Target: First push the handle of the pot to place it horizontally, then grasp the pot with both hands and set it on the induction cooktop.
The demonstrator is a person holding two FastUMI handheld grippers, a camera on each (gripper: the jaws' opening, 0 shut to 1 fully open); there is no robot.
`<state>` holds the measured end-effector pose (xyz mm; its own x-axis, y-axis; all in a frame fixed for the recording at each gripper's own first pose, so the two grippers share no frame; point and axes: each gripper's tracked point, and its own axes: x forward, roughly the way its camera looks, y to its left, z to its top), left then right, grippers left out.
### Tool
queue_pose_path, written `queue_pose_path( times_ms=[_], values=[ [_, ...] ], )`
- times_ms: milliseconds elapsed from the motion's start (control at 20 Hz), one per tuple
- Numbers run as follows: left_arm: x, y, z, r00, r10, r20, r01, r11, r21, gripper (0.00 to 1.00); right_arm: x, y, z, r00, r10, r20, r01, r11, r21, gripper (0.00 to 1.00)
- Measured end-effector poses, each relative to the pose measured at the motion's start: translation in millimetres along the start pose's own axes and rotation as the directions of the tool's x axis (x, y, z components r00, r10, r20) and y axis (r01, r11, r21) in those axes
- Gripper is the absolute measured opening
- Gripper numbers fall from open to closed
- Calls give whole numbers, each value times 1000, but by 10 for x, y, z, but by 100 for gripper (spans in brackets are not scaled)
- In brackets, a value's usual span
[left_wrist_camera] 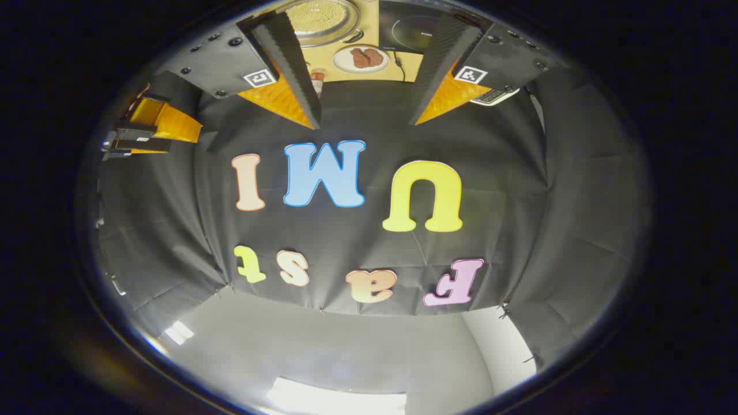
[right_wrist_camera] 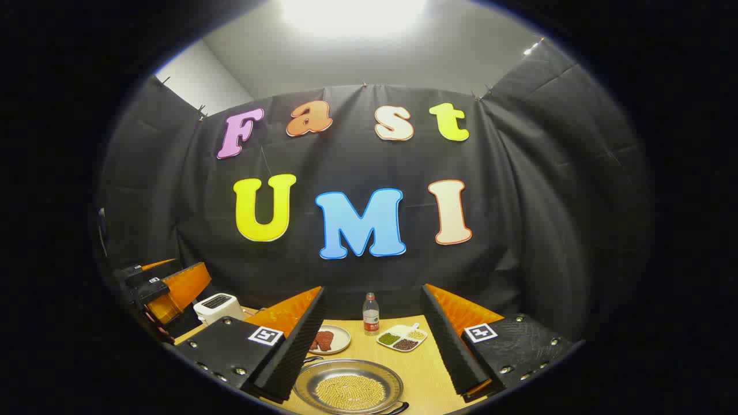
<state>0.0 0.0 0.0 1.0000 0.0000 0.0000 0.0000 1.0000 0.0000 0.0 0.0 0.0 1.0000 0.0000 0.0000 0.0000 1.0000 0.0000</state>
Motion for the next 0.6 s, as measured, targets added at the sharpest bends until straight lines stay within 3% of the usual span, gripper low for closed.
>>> queue_pose_path(
  times_ms=[600],
  values=[
    [-58, 65, 24, 1000, -7, 10, 7, 1000, 20, 100, 18, 71, -73, 1000, -7, -25, 7, 1000, -4, 99]
  ],
)
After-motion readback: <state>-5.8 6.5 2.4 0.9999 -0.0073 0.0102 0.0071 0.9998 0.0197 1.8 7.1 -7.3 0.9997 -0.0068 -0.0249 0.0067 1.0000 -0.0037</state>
